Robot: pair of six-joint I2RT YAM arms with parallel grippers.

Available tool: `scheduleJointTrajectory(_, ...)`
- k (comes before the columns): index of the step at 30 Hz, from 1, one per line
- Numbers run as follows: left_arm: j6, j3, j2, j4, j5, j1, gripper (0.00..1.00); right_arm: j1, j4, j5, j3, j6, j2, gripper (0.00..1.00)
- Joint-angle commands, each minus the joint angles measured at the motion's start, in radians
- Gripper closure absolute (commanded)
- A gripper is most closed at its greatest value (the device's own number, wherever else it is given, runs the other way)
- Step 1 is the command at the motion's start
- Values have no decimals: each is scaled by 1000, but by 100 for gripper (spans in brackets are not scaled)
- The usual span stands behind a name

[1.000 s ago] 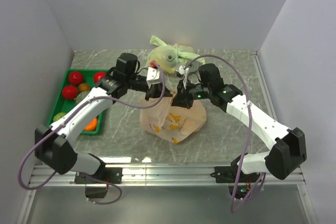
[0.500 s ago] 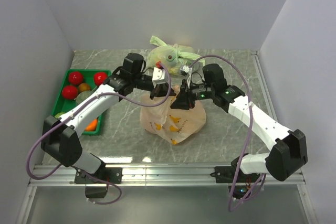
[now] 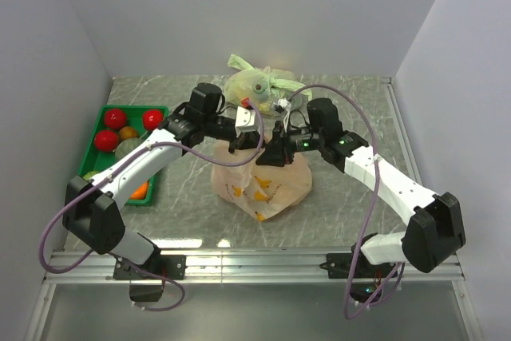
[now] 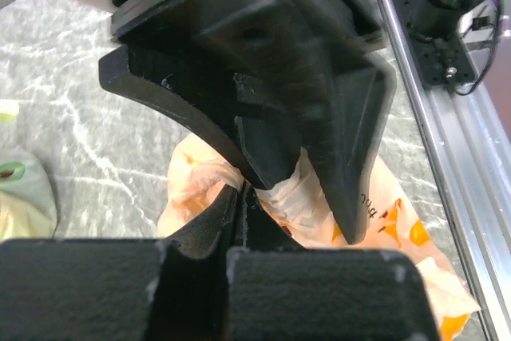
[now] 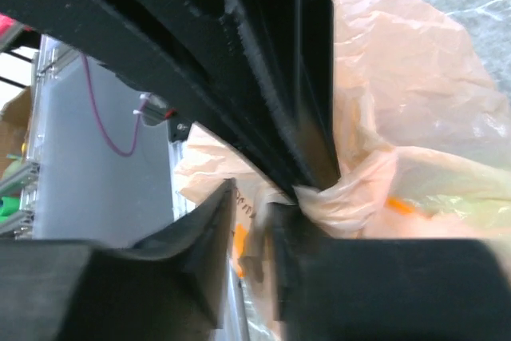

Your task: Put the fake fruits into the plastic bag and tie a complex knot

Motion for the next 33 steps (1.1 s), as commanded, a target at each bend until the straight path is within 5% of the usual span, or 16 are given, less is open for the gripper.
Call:
scheduleJointTrajectory(1, -2, 11, -73, -20, 61, -29, 99, -12, 114, 26, -10, 35, 12, 61)
scheduleJointTrajectory(9, 10, 12, -75, -18, 56, -30, 99, -32, 83, 27, -33, 17, -15, 41)
scheduleJointTrajectory(20, -109, 23, -10, 86, 53, -56, 99, -32, 374, -29, -93, 222, 28, 43)
scheduleJointTrajectory(23, -126, 22, 9, 109, 50, -58, 99, -32, 411, -72, -111, 228, 26, 49)
scheduleJointTrajectory(27, -174, 37, 19, 125, 46, -58, 98, -32, 388, -72, -119, 180, 29, 89)
scheduleJointTrajectory(30, -188, 75, -1, 88, 9, -52, 85, -32, 367, -52, -124, 150, 26, 100)
scheduleJointTrajectory(33, -298, 120, -38, 108, -45, -18, 50, -32, 353, -43, -131, 130, 25, 100)
